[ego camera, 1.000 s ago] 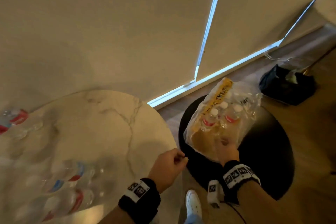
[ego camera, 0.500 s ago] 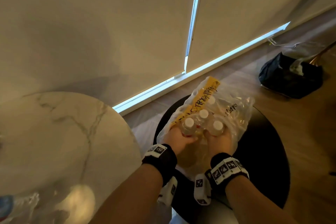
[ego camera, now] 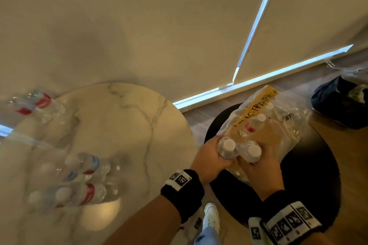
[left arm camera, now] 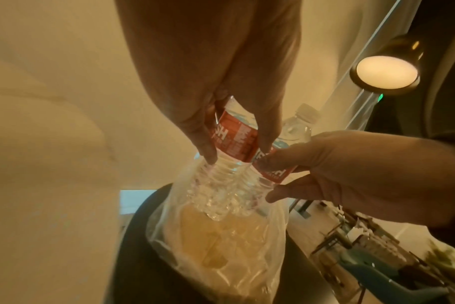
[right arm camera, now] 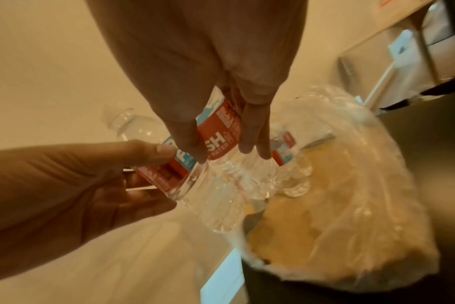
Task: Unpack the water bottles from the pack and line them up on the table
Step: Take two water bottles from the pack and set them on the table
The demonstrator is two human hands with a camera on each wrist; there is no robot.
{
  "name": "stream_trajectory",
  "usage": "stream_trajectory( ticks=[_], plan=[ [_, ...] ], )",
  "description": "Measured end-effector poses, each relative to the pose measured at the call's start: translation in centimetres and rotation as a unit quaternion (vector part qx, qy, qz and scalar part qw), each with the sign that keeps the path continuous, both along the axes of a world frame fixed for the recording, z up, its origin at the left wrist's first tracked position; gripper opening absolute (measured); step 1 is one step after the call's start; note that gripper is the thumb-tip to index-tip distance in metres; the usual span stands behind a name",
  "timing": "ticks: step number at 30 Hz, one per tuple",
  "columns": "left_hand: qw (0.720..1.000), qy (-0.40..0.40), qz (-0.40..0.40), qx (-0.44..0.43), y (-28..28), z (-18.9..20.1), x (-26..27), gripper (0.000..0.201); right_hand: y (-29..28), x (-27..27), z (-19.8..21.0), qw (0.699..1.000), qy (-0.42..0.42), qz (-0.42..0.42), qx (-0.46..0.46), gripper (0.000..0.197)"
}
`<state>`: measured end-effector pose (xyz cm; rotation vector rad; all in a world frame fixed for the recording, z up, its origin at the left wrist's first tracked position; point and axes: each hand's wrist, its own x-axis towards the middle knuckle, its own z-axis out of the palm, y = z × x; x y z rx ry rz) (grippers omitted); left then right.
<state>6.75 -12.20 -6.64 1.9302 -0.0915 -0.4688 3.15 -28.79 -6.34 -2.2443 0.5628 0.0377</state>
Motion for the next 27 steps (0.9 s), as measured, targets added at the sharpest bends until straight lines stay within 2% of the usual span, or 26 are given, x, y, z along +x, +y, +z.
stream_trajectory(
  ticks=[5,8,11,17,21,23,27],
  plan=[
    [0.997,0.012,0.082,-0.008,11.0,2.1,-8.4,0.054,10.2,-5.3,2.2,0.992,-0.002,0.109,0.06,0.04],
    [0.992,0.031,0.118,0.032,18.3,2.7,-13.8,0.053,17.8,-8.8,2.7,0.979,0.067,0.157,0.114,0.044],
    [0.982,0.049,0.175,0.056,25.0,2.5,-18.5,0.042,25.0,-12.0,2.1,0.967,0.083,0.199,0.136,0.042],
    [0.956,0.043,0.276,0.091,34.3,3.4,-23.0,0.035,35.9,-14.7,1.1,0.951,0.087,0.249,0.161,0.04],
    [0.937,0.053,0.334,0.085,37.2,2.7,-22.2,0.044,39.6,-14.1,0.1,0.953,0.098,0.255,0.132,0.045],
    [0.935,0.051,0.338,0.092,37.7,2.2,-21.7,0.049,39.8,-13.6,0.0,0.953,0.1,0.262,0.113,0.049],
    [0.935,0.111,0.299,0.153,37.7,0.8,-22.0,0.046,38.4,-13.2,-0.4,0.936,0.131,0.316,0.082,0.077]
  ],
)
